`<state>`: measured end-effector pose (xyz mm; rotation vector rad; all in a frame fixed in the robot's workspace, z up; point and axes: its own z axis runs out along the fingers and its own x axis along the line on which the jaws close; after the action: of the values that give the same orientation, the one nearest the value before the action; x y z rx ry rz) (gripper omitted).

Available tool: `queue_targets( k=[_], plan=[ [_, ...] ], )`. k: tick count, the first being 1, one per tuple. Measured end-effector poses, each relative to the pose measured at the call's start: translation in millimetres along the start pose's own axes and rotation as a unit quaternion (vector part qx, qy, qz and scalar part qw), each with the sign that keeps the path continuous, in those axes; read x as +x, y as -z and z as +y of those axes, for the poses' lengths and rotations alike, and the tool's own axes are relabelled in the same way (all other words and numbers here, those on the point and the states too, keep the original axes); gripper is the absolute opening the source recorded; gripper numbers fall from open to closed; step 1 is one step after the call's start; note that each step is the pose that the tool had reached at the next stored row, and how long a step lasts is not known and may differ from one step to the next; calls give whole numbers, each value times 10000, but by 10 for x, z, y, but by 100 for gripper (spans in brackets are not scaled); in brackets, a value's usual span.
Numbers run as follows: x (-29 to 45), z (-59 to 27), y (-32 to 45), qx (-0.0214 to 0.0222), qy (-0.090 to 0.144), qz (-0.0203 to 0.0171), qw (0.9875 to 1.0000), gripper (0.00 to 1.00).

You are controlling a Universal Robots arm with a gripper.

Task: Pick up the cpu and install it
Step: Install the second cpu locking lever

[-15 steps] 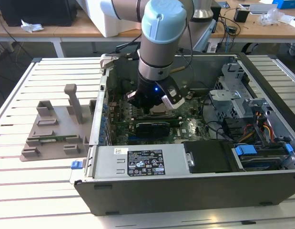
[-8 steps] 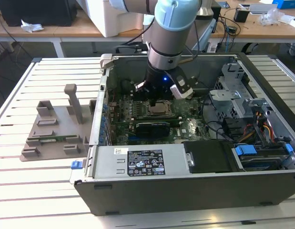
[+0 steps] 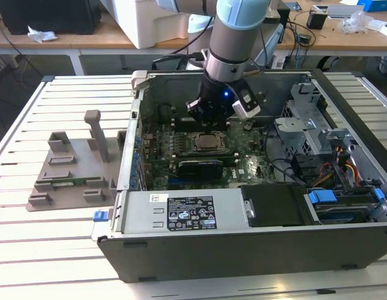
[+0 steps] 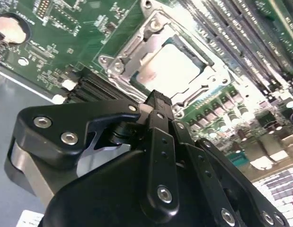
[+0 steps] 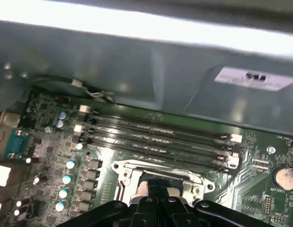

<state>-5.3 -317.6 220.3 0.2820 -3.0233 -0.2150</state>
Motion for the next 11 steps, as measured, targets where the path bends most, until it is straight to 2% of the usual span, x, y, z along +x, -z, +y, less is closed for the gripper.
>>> queue_targets(
  k=[4, 6, 9, 10, 11],
  plan=[
    [-55, 152, -21, 228, -26, 42, 9997, 11],
    [-105, 303, -41, 387, -44, 70, 9992, 11],
    [-106, 323, -5, 411, -47, 75, 9991, 11],
    [-105, 320, 7, 493, -56, 89, 9987, 11],
    [-102, 311, 13, 628, -71, 114, 9979, 11]
  ],
)
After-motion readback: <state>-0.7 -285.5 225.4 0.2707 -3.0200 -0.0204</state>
